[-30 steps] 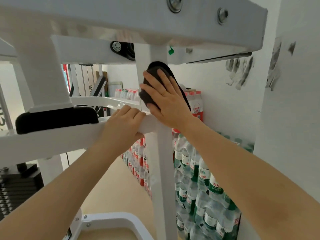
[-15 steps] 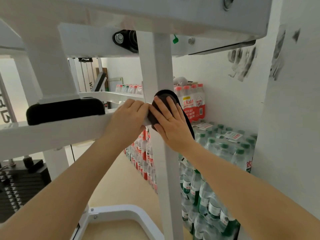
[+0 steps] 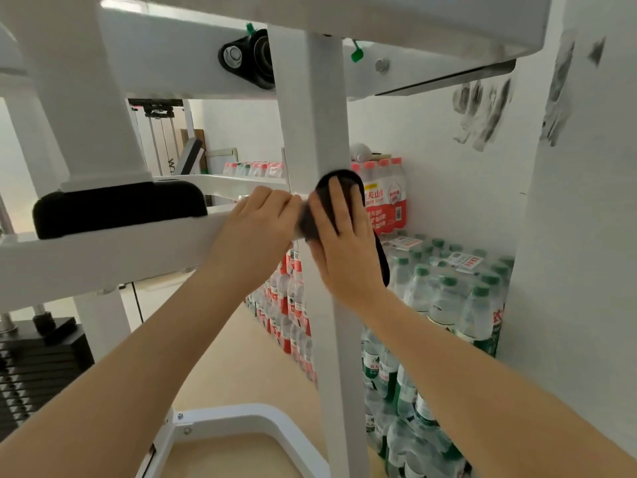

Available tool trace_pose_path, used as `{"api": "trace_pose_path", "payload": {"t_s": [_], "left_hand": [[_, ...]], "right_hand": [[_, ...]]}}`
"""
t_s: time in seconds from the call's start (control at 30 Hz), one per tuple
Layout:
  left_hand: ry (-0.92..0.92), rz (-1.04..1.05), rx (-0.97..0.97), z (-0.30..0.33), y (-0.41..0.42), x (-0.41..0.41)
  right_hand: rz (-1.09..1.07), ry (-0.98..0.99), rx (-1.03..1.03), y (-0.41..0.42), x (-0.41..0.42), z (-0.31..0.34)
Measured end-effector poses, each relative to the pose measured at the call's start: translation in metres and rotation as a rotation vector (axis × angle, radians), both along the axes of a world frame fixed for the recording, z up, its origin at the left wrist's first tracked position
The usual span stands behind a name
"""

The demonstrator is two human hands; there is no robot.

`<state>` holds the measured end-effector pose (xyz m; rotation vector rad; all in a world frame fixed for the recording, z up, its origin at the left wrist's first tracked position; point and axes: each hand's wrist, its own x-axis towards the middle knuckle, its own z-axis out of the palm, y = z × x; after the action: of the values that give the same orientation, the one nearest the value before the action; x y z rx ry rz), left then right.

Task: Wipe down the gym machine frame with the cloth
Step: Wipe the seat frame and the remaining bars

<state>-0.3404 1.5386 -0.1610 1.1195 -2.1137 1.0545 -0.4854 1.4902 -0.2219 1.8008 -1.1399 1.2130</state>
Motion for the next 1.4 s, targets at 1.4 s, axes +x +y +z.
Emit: {"api": "trace_pose_path", "payload": {"t_s": [1.4], "left_hand": [[1.164, -0.590, 0.993, -0.183, -0.029, -0.033]], "right_hand": [[0.134, -0.665, 0.236, 0.004, 0.023, -0.114]]}}
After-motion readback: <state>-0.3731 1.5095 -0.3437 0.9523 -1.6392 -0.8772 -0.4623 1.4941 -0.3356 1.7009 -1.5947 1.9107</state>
